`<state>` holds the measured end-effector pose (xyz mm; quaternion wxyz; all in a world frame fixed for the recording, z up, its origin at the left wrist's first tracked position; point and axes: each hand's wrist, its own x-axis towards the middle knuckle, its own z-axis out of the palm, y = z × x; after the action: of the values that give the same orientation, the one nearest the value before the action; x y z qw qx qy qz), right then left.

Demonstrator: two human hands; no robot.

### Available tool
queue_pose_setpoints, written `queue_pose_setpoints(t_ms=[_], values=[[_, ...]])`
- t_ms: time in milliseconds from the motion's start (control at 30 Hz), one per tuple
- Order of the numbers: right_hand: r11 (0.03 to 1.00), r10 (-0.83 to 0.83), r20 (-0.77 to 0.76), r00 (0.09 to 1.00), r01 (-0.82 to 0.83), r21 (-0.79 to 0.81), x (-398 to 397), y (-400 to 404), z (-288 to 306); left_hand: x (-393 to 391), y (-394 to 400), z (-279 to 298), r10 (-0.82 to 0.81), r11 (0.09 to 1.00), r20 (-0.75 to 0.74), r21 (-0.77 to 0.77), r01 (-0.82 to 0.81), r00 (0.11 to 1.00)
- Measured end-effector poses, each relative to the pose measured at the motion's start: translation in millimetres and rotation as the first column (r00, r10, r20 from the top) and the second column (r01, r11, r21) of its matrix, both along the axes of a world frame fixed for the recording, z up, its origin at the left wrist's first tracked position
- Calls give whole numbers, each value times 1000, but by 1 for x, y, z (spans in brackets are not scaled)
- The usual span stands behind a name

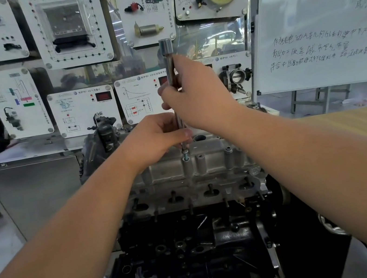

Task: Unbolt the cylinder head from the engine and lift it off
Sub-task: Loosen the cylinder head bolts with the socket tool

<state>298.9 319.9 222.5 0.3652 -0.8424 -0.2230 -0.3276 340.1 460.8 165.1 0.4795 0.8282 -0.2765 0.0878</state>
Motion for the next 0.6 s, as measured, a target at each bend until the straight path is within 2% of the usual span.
queue_pose_setpoints(t_ms=[167,400,600], values=[[999,-42,62,997,42,-3,-1,-1,-2,-5,-4,1,19,1000,42,-9,-19,999],[1000,-19,-23,1000,19,-2,-1,-1,-1,3,1,-2,-6,999,-8,36,6,1000],[999,-36,47,998,36,12,1,-4,-5,-3,-4,0,6,1000,24,8,-6,1000]])
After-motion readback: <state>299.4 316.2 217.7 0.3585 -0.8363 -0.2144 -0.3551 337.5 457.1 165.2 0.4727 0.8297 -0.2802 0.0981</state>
